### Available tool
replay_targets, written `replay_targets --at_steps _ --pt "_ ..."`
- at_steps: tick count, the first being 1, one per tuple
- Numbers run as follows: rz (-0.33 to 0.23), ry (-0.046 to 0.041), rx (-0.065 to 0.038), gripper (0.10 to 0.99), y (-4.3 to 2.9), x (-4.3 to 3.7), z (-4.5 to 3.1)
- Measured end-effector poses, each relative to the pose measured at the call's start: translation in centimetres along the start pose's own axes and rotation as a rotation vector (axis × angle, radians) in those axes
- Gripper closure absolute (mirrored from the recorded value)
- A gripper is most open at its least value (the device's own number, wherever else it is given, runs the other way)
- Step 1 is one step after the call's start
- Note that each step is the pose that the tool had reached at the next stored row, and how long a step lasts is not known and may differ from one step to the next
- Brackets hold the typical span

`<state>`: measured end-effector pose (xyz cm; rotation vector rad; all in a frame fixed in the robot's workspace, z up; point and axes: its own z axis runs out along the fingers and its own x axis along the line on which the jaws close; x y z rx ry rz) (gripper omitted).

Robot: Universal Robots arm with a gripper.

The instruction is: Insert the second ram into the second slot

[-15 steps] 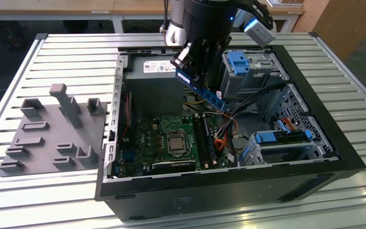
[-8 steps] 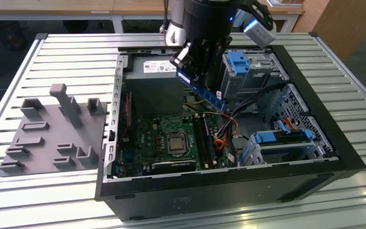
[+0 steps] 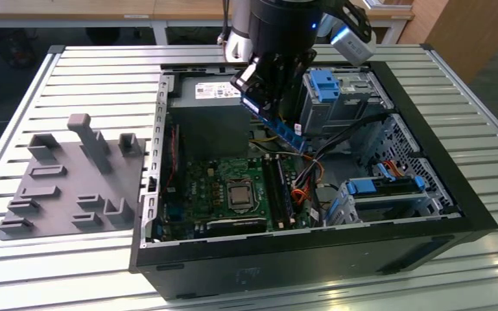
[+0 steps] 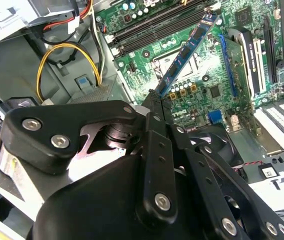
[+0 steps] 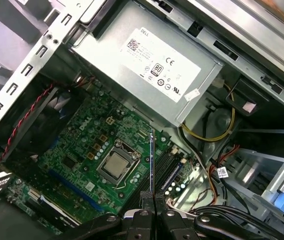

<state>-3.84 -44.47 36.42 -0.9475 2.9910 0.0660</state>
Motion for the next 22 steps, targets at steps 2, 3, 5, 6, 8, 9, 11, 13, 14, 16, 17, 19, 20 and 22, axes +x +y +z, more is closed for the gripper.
replay_targets --at_steps 2,3,5,6,8,9,11,13,14,16,17,19,20,22 --pt "0.007 -0.0003 0.000 0.965 0.00 0.00 0.00" --pt "0.010 -0.0004 0.000 0.965 0.00 0.00 0.00" --pt "0.016 -0.0007 0.000 0.965 0.00 0.00 0.01" --pt "0.020 -0.0008 0.000 0.965 0.00 0.00 0.01" --pt "0.026 -0.0010 0.000 0.965 0.00 0.00 0.01" --pt "0.030 -0.0011 0.001 0.965 0.00 0.00 0.01" --pt "0.037 -0.0014 0.001 0.965 0.00 0.00 0.01" --pt "0.043 -0.0016 0.001 0.965 0.00 0.00 0.02" --pt "0.047 -0.0018 0.001 0.965 0.00 0.00 0.02" --pt "0.054 -0.0021 0.001 0.965 0.00 0.00 0.02" --pt "0.059 -0.0023 0.001 0.965 0.00 0.00 0.03" --pt "0.071 -0.0028 0.001 0.965 0.00 0.00 0.04" --pt "0.077 -0.0030 0.001 0.965 0.00 0.00 0.04" --pt "0.089 -0.0034 0.001 0.965 0.00 0.00 0.05"
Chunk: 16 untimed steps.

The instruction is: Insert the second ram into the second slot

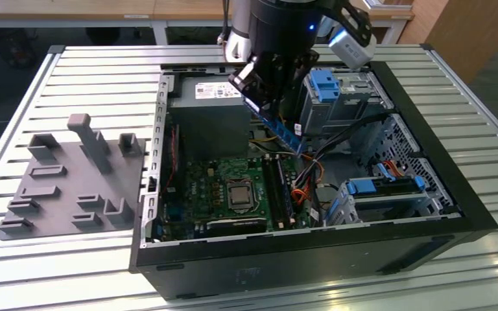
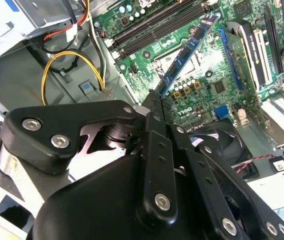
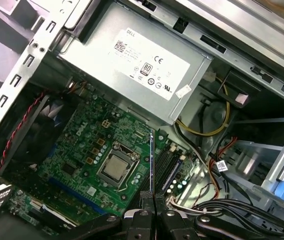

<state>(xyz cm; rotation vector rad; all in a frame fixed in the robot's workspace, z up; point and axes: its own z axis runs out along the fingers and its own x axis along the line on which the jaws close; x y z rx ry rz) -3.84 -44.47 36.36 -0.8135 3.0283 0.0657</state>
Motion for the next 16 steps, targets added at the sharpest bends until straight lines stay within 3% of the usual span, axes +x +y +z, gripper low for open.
replay_targets --at_steps 16 --pt "0.092 -0.0036 0.001 0.965 0.00 0.00 0.05"
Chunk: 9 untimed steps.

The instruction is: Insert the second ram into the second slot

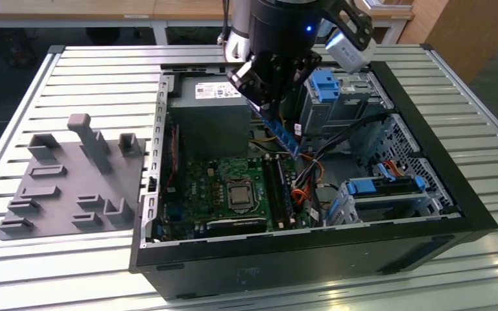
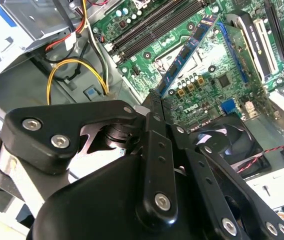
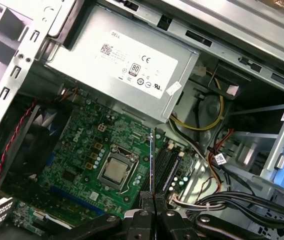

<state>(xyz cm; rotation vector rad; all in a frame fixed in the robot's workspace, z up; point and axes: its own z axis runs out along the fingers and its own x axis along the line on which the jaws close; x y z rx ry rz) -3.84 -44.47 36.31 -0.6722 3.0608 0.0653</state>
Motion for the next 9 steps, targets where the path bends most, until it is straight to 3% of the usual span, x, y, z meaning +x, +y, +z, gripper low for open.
replay_targets --at_steps 9 --pt "0.046 -0.0018 0.001 0.965 0.00 0.00 0.01"
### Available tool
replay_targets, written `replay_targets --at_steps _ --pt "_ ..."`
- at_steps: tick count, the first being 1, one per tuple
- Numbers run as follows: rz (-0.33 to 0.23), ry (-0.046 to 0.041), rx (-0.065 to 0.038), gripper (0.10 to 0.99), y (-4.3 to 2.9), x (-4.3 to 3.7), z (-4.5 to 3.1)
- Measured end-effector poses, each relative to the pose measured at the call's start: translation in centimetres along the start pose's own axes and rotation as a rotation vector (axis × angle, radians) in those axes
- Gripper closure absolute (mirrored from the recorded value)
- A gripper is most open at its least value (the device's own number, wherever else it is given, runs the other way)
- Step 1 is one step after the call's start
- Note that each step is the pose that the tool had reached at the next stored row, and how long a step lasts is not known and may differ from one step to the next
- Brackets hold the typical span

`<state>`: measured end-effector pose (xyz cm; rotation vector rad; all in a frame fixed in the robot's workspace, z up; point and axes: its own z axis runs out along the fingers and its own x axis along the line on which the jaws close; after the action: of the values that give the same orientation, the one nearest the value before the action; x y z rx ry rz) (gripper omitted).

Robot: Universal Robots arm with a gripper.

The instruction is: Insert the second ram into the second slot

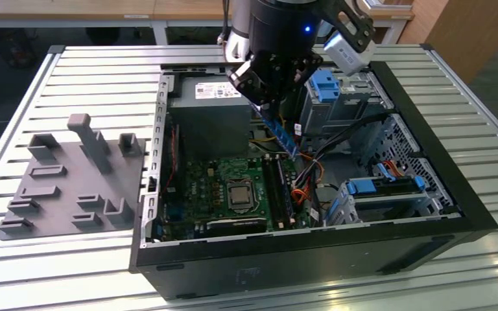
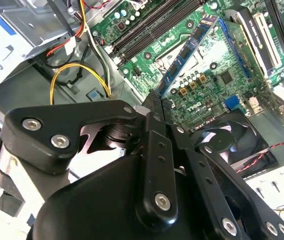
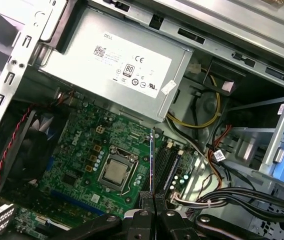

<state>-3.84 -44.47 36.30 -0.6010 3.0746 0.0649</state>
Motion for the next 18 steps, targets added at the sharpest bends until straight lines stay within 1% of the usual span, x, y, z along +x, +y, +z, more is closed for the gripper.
replay_targets --at_steps 12,15,18 --pt "0.066 -0.0027 0.001 0.965 0.00 0.00 0.05" --pt "0.091 -0.0036 0.001 0.965 0.00 0.00 0.07" --pt "0.133 -0.0053 0.002 0.965 0.00 0.00 0.11"
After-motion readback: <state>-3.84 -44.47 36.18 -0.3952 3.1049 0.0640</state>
